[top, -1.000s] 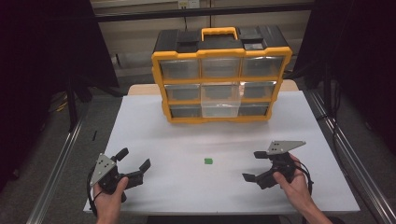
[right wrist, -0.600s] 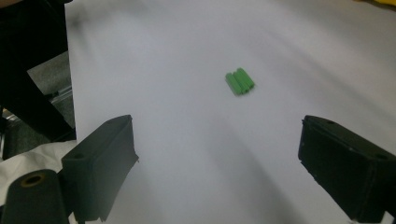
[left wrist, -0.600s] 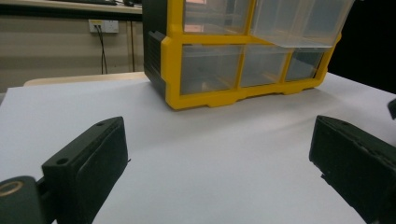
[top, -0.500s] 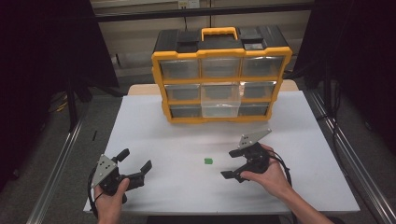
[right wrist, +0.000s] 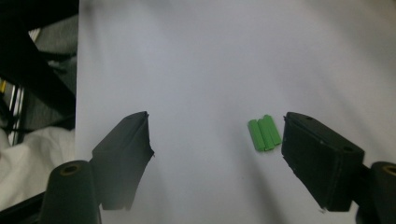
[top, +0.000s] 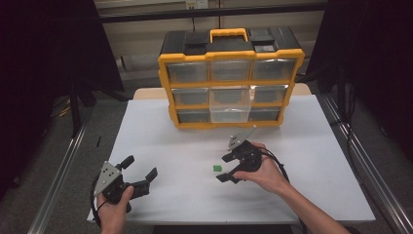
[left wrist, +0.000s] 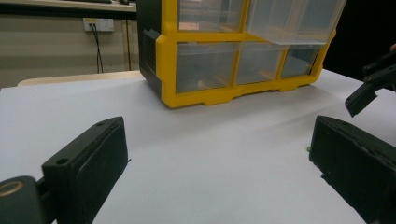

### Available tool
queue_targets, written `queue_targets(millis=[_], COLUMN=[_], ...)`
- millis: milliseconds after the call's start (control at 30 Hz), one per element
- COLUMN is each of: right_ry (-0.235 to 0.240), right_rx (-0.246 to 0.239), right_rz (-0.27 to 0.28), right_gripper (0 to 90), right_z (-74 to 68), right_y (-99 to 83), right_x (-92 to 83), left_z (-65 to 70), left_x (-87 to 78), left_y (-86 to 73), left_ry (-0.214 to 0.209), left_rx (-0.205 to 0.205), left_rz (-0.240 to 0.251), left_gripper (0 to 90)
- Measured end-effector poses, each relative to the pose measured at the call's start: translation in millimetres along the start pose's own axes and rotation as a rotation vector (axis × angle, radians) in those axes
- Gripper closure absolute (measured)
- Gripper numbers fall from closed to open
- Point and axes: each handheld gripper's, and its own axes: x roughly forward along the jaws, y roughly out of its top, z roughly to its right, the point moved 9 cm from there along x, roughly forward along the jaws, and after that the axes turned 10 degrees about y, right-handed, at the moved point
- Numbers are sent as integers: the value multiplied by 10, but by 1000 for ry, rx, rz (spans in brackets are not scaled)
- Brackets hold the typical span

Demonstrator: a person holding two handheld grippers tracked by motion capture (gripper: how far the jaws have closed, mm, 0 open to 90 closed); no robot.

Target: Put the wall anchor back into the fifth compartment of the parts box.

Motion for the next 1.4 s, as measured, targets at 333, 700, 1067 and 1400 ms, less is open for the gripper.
queue_targets(millis=[333, 700, 1067, 1400], right_ry=[31, 12, -7, -9], right_rx=[-25, -24, -36, -32], right_rz=[-184, -307, -346, -349], right_gripper=[382, 532, 687, 844], right_z=[131, 262, 298, 320], right_y=[-52, -70, -110, -93], right_x=[220, 348, 379, 416], left_z=[-13, -21, -38, -51], left_x=[-10, -9, -7, -20], left_y=[6, 11, -2, 2], left_ry=[13, 11, 17, 19], left_rx=[9, -13, 3, 9], left_rz=[2, 10, -1, 2], left_gripper=[41, 41, 41, 41])
